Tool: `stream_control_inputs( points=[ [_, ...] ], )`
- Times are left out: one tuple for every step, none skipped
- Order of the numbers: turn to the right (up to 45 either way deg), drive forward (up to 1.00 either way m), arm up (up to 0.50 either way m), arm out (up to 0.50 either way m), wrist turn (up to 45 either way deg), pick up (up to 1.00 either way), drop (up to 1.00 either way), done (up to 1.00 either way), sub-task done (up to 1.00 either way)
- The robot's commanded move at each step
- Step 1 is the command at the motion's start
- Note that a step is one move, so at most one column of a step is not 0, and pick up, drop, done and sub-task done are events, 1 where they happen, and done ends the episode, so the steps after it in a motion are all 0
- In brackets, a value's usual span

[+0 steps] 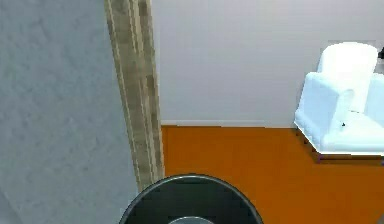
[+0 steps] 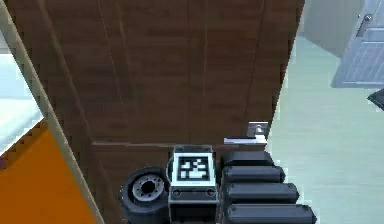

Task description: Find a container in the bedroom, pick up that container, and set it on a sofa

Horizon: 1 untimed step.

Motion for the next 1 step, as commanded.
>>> stream_control_inputs(
  points=[
    [27.0,0.00,0.00,0.00,0.0,0.00,0.00,0.00,0.00]
  ],
)
